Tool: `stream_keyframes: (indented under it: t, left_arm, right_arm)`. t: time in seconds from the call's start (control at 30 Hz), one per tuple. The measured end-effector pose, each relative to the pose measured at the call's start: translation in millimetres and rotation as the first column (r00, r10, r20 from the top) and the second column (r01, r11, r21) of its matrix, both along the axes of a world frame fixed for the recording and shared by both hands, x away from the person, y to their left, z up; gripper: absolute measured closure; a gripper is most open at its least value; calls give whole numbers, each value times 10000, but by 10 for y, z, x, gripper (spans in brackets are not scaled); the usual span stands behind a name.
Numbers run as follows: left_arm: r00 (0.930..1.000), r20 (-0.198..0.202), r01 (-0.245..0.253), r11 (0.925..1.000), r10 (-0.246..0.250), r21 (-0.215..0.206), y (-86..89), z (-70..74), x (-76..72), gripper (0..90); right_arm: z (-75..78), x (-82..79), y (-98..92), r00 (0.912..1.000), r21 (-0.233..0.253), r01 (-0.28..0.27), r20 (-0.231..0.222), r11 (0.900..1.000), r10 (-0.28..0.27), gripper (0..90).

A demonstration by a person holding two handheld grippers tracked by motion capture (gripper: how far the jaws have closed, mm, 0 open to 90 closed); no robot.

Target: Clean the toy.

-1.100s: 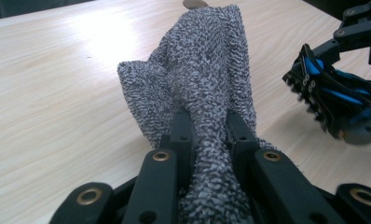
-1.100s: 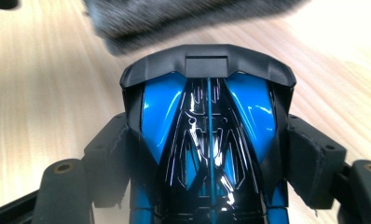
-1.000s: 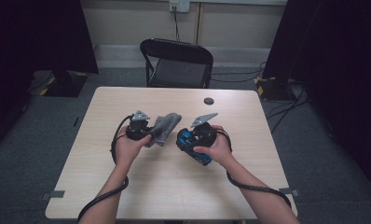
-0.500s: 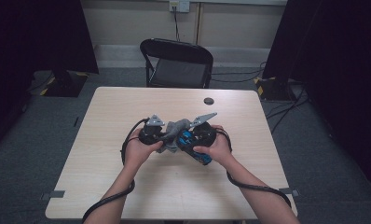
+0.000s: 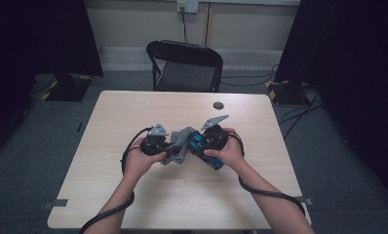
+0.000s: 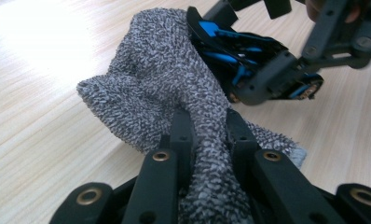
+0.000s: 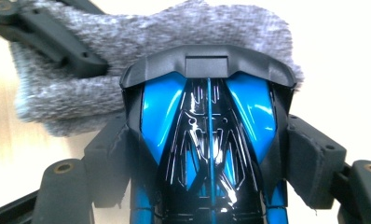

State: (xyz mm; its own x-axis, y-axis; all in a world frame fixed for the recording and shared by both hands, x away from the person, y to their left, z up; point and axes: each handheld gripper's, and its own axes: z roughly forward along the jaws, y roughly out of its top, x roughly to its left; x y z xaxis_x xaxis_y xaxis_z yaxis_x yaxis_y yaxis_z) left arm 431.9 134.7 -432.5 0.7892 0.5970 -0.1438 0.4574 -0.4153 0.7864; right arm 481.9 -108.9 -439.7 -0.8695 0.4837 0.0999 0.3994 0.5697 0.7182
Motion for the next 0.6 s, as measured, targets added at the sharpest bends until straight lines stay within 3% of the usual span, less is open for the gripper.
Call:
stream_keyframes:
  t: [0.6]
  left_arm:
    - [9987,77,501,9986,-503,183,250,-38,-210,770]
  right_arm:
    - [24,115,-78,9982,11,601,-27,9982,-601,258]
